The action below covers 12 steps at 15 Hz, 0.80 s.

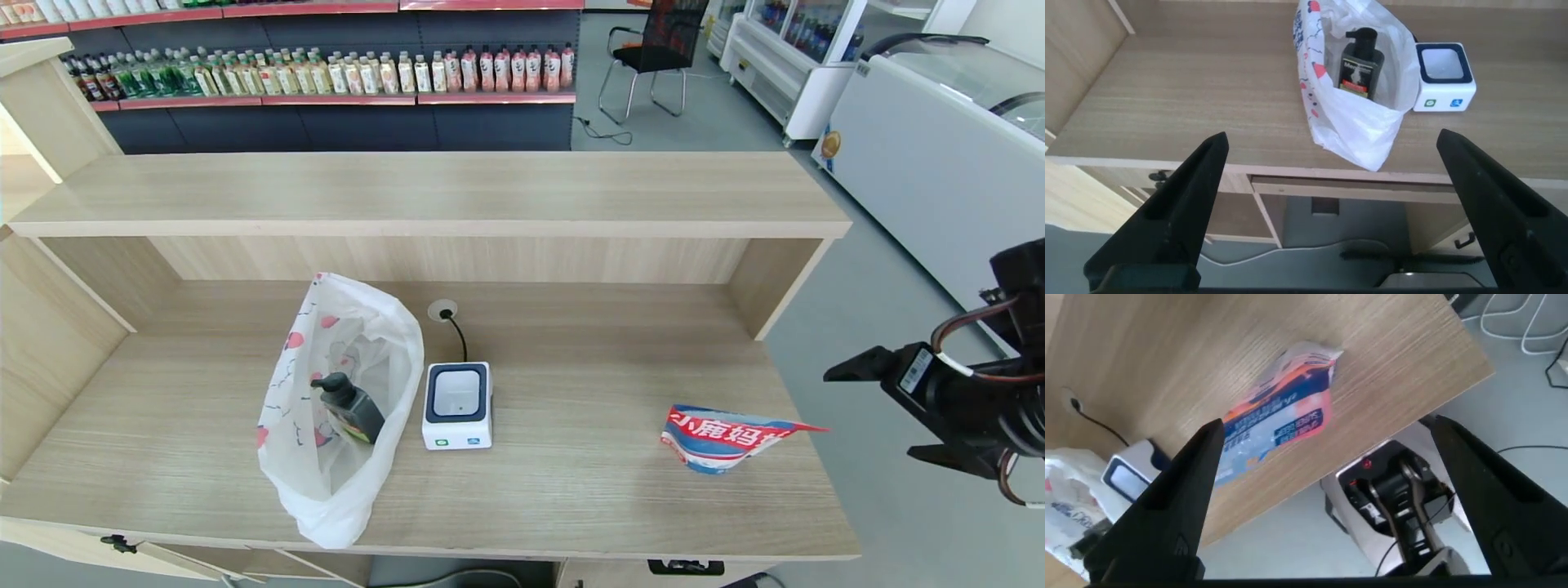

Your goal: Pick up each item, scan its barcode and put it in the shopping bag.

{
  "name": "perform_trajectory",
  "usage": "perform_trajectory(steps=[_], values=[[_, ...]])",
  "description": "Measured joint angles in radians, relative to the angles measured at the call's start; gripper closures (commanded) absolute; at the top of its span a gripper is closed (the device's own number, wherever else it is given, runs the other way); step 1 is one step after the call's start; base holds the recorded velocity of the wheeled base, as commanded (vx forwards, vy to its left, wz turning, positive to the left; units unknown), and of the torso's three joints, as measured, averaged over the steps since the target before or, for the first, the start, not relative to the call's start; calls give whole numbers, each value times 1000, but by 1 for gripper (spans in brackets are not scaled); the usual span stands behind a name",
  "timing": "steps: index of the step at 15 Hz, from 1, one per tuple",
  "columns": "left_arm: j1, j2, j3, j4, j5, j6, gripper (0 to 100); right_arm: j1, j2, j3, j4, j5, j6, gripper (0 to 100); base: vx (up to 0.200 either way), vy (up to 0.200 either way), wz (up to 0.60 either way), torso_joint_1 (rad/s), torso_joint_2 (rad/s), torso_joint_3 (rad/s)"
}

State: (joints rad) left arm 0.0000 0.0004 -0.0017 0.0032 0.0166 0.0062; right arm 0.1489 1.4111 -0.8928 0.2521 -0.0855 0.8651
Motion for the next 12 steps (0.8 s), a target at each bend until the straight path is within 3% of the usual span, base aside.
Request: perform_trajectory(steps=[3, 12], values=[[0, 0, 0, 0, 0, 0, 0, 72, 29, -95, 49, -1, 89, 0, 0, 0, 0, 0, 0, 0], [0, 0, 0, 0, 0, 0, 0, 101, 226, -143, 50, -6, 178, 0, 0, 0, 0, 0, 0, 0]])
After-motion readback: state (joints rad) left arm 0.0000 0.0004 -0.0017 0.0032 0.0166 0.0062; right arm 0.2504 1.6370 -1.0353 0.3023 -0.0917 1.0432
